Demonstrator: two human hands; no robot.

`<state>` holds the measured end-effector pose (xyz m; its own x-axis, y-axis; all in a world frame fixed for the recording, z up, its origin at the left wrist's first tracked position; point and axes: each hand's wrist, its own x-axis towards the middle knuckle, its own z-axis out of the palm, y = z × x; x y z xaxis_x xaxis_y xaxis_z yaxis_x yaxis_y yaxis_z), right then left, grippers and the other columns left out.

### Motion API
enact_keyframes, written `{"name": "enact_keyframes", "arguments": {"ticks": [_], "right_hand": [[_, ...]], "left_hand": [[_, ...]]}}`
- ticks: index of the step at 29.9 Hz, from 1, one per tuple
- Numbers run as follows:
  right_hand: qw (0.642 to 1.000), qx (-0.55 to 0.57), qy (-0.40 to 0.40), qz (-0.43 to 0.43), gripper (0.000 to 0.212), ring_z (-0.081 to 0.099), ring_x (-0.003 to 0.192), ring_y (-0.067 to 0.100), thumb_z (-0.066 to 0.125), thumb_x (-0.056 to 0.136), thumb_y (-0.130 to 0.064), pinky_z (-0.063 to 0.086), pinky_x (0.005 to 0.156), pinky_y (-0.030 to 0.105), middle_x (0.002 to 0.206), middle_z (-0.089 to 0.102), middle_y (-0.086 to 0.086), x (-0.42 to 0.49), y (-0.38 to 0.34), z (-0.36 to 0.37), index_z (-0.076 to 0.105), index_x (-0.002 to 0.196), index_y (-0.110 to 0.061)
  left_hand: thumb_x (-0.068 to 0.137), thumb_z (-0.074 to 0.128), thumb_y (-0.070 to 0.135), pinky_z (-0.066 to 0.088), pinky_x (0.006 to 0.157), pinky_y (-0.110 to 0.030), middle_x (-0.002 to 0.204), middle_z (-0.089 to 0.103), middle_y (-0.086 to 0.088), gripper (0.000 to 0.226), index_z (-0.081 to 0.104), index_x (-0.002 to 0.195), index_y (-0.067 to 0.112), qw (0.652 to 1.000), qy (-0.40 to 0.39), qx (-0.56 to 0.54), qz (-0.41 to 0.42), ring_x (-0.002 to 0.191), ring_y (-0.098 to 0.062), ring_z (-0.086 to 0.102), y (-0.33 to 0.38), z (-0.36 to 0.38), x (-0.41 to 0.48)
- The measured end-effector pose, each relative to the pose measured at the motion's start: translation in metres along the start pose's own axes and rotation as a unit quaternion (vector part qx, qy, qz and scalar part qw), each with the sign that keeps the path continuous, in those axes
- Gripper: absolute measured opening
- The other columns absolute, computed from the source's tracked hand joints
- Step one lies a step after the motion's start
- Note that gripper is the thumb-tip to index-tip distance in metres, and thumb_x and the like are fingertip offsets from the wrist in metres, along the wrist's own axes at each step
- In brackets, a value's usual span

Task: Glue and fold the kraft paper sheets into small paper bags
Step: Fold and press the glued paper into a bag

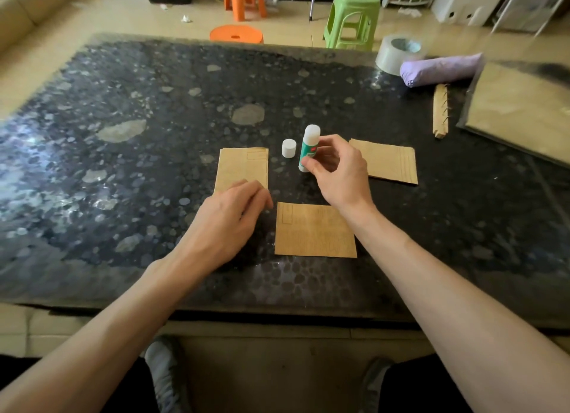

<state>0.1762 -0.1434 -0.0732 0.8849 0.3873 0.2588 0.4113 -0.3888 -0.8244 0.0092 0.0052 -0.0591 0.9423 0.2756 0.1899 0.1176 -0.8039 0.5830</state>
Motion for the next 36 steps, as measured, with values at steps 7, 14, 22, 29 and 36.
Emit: {"name": "enact_keyframes", "arguments": {"ticks": [7,14,22,29,36], "right_hand": [[0.999,-0.032,-0.011,0.012,0.032,0.065,0.105,-0.001,0.083,0.089,-0.027,0.054,0.095,0.025,0.11,0.069,-0.02,-0.003,0.003,0.0,0.069,0.117,-0.023],[0.999,-0.035,0.008,0.03,0.04,0.063,0.11,0.0,0.081,0.09,-0.032,0.049,0.09,0.018,0.115,0.069,-0.015,-0.01,0.002,-0.018,0.067,0.126,-0.023],[0.997,-0.025,0.03,0.059,0.032,0.061,0.108,-0.001,0.072,0.098,-0.032,0.047,0.089,0.013,0.113,0.064,-0.019,-0.027,-0.004,-0.037,0.066,0.128,-0.024],[0.998,-0.014,0.047,0.035,0.026,0.061,0.107,-0.003,0.072,0.097,-0.025,0.05,0.091,0.017,0.112,0.065,-0.017,-0.041,-0.028,-0.044,0.067,0.123,-0.025],[0.999,-0.016,0.01,0.029,0.024,0.062,0.107,0.002,0.073,0.096,-0.021,0.053,0.09,0.022,0.106,0.064,-0.02,-0.051,-0.045,-0.05,0.068,0.119,-0.026]], "left_hand": [[0.091,0.073,0.037,0.042,0.101,-0.032,0.123,0.064,0.007,0.041,0.063,0.129,0.026,0.992,0.041,0.122,0.009,0.12,-0.016,0.056,-0.014,-0.004,0.001],[0.09,0.071,0.045,0.048,0.1,-0.041,0.131,0.069,0.004,0.046,0.067,0.133,0.03,0.987,0.035,0.154,0.004,0.121,-0.024,0.064,-0.014,-0.011,0.003],[0.103,0.057,0.03,0.057,0.065,-0.044,0.094,0.078,-0.003,0.022,0.075,0.108,0.019,0.976,0.075,0.196,0.051,0.075,-0.03,0.073,-0.004,-0.013,0.002],[0.097,0.065,0.018,0.054,0.075,-0.043,0.097,0.078,-0.002,0.014,0.076,0.107,0.018,0.976,0.118,0.182,0.019,0.081,-0.025,0.073,0.001,-0.023,-0.002],[0.093,0.071,0.017,0.055,0.078,-0.044,0.092,0.079,-0.001,0.014,0.078,0.105,0.019,0.98,0.114,0.165,0.009,0.081,-0.025,0.074,-0.006,-0.025,-0.009]]}}
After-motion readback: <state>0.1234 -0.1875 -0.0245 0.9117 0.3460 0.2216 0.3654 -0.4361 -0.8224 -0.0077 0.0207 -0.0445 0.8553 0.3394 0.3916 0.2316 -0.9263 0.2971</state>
